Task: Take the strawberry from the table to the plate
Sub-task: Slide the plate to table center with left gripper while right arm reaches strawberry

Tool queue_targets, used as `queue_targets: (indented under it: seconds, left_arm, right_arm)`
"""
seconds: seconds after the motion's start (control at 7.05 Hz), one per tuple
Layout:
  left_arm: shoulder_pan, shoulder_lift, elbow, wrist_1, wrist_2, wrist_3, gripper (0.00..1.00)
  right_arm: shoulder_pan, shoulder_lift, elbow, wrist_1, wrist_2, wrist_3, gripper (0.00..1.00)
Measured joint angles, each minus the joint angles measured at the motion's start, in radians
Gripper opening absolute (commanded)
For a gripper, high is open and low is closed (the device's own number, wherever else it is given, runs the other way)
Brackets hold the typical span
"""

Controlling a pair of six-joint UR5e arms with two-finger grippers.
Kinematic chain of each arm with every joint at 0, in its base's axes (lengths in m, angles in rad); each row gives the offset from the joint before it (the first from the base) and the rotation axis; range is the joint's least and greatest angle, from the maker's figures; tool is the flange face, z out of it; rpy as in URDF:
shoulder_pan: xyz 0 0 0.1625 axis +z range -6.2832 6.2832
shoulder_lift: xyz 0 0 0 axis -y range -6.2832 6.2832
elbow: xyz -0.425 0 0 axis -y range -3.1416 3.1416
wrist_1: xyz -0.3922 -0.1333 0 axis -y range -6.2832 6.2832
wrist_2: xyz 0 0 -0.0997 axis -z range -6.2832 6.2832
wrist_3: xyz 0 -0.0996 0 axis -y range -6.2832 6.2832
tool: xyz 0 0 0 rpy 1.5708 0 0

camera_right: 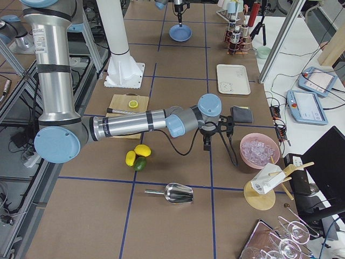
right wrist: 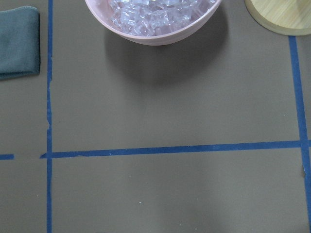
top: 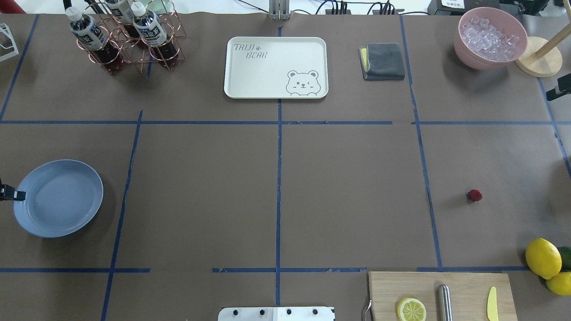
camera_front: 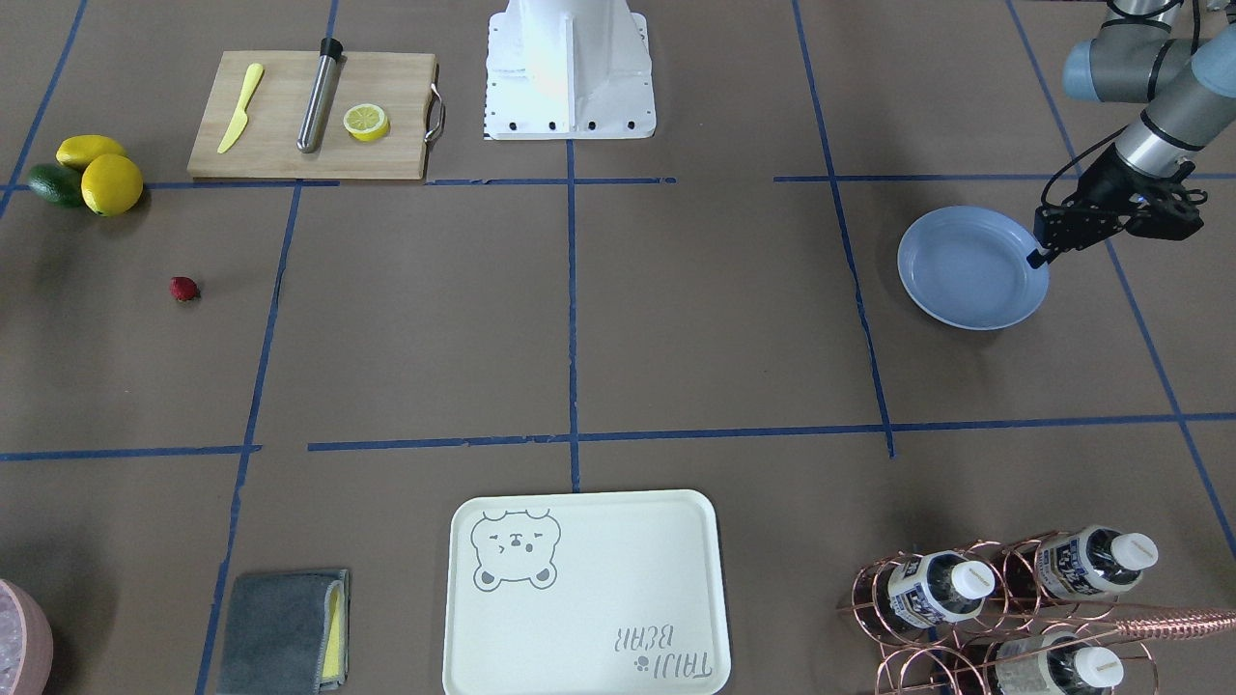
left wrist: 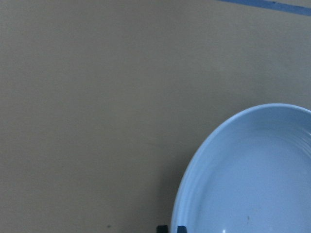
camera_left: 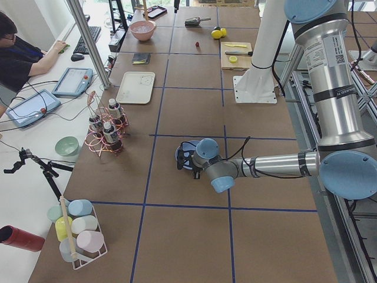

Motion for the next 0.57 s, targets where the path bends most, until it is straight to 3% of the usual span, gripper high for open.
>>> queue_targets:
  seconds: [0.28,0.57]
  left_arm:
    - [-0.114,-0.038,-0.121,0.147,-0.108,-0.012,0.00]
    - [-0.109,-0.246,-0.200,0.393,-0.102,-0.167,0.00]
  right_arm:
    - [-0.017,-0.002,0.007,0.000,-0.010,0.000,1.00]
    - [-0.070,-0.001,0.018,0.002,-0.068,0.022,1.00]
